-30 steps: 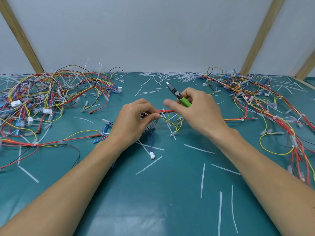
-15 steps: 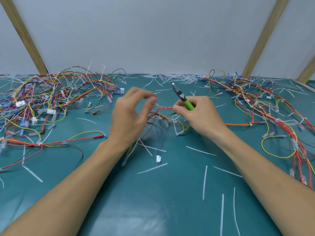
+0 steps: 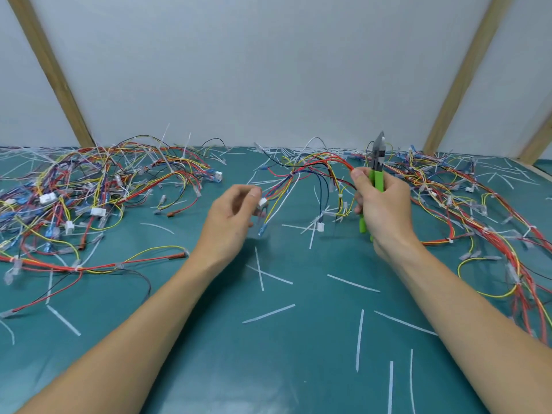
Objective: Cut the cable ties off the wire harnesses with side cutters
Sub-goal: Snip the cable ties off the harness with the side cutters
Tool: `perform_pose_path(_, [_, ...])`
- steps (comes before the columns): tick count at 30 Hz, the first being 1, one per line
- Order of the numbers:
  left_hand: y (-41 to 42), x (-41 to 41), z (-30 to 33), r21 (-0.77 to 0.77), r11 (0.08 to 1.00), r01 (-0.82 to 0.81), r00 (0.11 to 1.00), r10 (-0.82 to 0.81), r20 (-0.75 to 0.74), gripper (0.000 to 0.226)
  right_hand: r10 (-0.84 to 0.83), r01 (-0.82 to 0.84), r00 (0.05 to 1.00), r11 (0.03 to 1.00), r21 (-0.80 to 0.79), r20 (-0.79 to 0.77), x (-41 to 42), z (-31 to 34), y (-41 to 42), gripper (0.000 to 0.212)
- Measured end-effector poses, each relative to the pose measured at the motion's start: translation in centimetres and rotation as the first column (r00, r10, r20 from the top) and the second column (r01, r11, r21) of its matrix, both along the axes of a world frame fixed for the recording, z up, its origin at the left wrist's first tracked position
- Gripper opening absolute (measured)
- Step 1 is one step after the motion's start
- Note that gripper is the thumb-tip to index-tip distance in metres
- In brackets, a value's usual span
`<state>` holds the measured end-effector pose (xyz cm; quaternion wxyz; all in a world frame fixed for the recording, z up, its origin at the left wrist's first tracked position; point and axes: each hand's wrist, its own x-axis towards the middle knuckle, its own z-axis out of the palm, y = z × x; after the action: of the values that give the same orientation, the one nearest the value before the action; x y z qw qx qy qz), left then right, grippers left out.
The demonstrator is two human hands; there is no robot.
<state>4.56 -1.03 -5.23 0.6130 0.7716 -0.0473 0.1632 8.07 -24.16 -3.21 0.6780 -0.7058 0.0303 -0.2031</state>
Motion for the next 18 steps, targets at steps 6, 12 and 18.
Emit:
perform_pose_path(6, [0.3,0.0,0.3,-0.097,0.995,0.036,0.997,-0.043,-0.072,0.023,0.009,-0.009,1.000,0.999,0.036,-0.009,0.0,-0.2,0.2,0.017])
perform_pose_path(12, [1.1,0.2,0.6,-0.337,0.940,-0.046,0.994,0.010,-0.108,0.024,0.041,-0.040,0.999,0.999,0.030,-0.010,-0.3,-0.4,0.6,0.017])
perform_pose_path(18, [1.7,0.8,0.8,-0.396,0.867,-0.302,0.952,0.255,-0.168,0.019,0.059,-0.059,0.998,0.998,-0.018,-0.032,-0.8,-0.6,1.3,0.019])
